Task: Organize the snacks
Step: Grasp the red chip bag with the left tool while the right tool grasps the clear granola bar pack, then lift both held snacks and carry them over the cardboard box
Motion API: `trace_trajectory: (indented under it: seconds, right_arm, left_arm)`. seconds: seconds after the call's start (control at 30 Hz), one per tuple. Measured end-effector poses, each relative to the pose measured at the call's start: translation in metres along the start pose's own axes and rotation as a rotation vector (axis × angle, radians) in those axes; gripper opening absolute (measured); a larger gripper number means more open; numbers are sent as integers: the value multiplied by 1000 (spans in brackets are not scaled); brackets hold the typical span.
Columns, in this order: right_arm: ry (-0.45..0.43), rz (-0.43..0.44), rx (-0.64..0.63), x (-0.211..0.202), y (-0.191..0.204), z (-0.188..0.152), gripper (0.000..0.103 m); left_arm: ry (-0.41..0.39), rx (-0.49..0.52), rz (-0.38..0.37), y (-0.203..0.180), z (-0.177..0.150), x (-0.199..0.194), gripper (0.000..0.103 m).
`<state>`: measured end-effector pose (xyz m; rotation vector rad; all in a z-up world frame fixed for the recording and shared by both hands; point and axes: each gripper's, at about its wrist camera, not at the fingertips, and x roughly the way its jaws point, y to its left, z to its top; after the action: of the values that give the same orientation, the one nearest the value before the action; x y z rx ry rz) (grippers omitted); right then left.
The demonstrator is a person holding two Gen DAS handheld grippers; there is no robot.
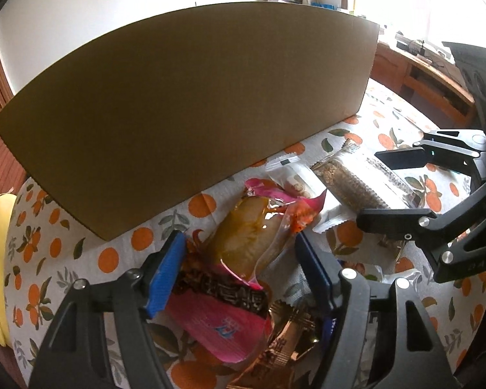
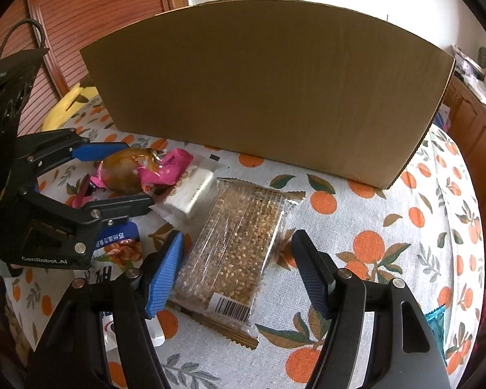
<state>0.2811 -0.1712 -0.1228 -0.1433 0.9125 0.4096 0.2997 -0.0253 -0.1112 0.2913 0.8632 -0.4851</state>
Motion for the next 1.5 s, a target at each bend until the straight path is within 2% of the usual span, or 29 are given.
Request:
trace_trajectory:
  seconds: [0.37, 0.43, 0.47, 0.53, 0.63, 0.8, 1.07, 1.5]
  right_arm:
    - [-12, -21, -16, 1, 3, 0, 70]
    - [-14, -23, -21, 2, 4, -1, 69]
    - [-14, -30, -23, 2, 5, -1, 68]
    - [-13, -49, -29, 3, 6, 0, 57]
    - [-4, -52, -27, 3, 4, 1, 51]
    - [6, -43, -23, 0, 2, 2, 45]
    - [5, -25, -15, -5, -4, -2, 44]
    - [-9, -17, -15, -17, -12, -8, 43]
  left_arm:
    - [-17, 30, 43, -15, 11, 9, 69]
    - [-22, 21, 47, -15, 10, 8, 60]
    - [-24, 19, 54, -14, 9, 8, 58]
    - [-21, 18, 68, -14, 8, 6, 51]
    - [-18, 20, 83, -15, 5, 1, 48]
    - [-36, -1, 75, -15, 1, -11, 42]
    - [-54, -19, 70, -17, -10, -22, 39]
    - [-146, -88, 47, -5, -24, -59, 39]
